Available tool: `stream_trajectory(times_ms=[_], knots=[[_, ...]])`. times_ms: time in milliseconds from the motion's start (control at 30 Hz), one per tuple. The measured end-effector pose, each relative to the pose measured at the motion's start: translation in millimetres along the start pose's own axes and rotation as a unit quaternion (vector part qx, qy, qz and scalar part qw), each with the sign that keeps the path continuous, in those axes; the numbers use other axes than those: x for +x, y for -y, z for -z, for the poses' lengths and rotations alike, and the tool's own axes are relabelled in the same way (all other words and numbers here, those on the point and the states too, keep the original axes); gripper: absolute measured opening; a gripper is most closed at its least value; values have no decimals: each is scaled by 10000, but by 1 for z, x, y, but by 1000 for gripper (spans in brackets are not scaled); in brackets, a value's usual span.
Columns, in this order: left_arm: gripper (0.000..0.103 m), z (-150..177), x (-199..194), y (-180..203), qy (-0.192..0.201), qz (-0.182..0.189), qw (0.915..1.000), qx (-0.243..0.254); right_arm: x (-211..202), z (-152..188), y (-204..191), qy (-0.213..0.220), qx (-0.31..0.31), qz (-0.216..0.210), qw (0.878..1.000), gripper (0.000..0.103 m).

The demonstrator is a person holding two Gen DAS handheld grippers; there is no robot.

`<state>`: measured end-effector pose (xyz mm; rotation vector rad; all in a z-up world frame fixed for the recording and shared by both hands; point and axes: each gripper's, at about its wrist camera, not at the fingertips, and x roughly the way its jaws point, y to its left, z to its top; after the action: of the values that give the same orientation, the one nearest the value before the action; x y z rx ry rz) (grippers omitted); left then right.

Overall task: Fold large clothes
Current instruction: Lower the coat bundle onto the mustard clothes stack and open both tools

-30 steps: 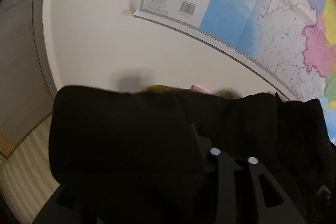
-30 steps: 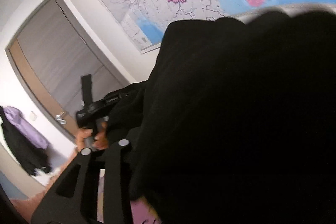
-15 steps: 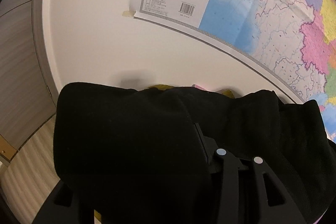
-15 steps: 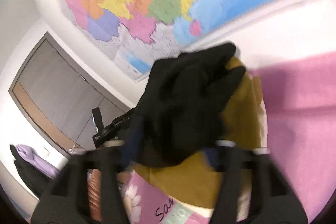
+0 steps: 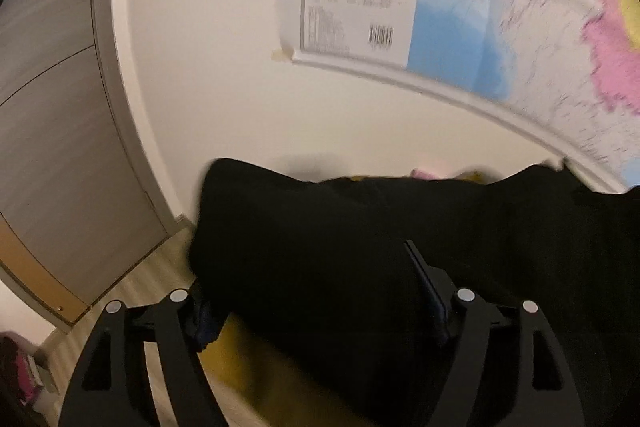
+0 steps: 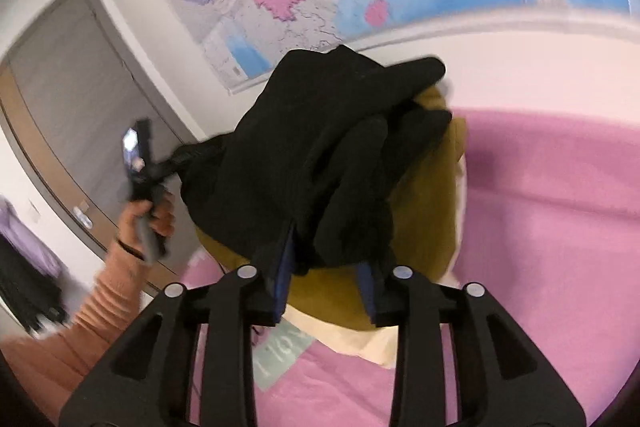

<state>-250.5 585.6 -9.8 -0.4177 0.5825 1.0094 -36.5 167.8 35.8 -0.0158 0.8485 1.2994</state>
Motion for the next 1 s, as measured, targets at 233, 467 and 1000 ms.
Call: stream_trajectory(times_ms=[233, 467, 1000], knots=[[80, 18, -78, 0, 726, 484, 9960, 197, -42, -6, -30, 216, -883, 297, 9954, 34], [84, 35, -102, 75, 760, 1330, 9832, 995, -3, -56, -50, 570, -1013, 147, 9931, 38], [84, 71, -72, 130, 333, 1140, 9842, 1317, 56, -48, -3, -72, -439, 525, 9976, 37]])
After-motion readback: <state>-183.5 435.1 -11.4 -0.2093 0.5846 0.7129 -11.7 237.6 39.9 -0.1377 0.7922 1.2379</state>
